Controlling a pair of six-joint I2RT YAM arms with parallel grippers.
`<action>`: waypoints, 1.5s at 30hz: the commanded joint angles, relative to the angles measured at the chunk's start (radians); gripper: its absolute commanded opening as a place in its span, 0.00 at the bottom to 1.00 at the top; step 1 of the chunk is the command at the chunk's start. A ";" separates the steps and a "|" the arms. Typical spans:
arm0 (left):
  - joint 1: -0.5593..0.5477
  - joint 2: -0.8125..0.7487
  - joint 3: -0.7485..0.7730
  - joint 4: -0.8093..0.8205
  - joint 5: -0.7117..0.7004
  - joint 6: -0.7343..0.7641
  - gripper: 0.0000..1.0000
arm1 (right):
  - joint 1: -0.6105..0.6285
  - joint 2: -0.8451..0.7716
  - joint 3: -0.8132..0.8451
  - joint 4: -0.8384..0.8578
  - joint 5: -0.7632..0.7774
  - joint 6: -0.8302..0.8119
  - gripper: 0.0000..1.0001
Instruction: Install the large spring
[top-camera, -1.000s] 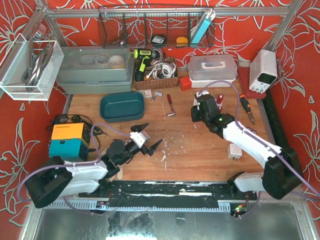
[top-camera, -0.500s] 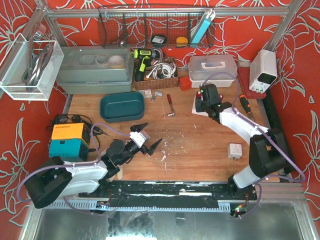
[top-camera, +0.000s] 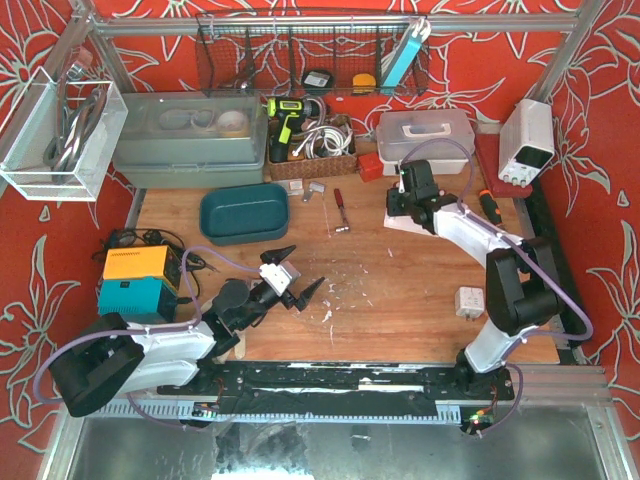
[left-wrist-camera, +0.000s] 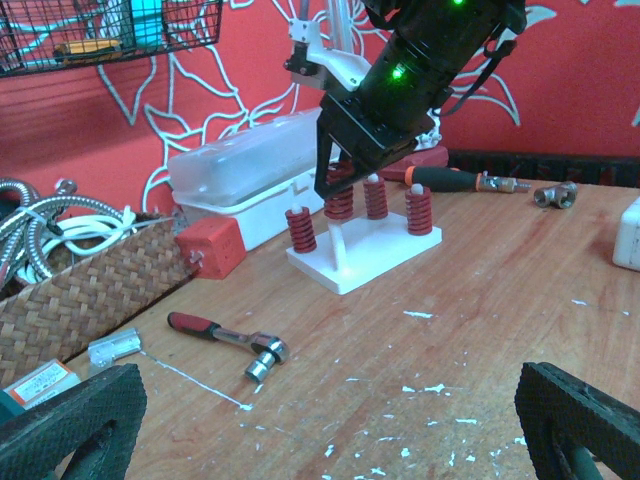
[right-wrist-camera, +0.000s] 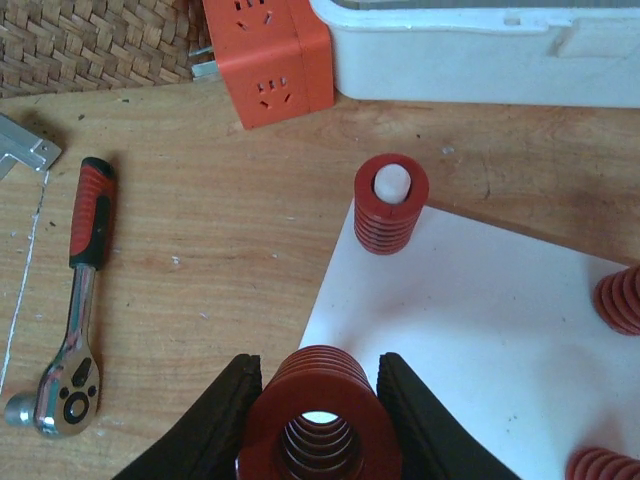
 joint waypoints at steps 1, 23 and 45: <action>-0.003 -0.015 -0.003 0.024 -0.006 0.015 1.00 | -0.009 0.034 0.057 0.014 -0.007 0.004 0.00; -0.004 -0.021 -0.004 0.024 -0.005 0.018 1.00 | -0.019 0.105 0.104 -0.007 -0.020 -0.003 0.00; -0.004 -0.034 -0.008 0.020 0.002 0.018 1.00 | -0.022 -0.012 0.077 -0.106 -0.039 -0.028 0.00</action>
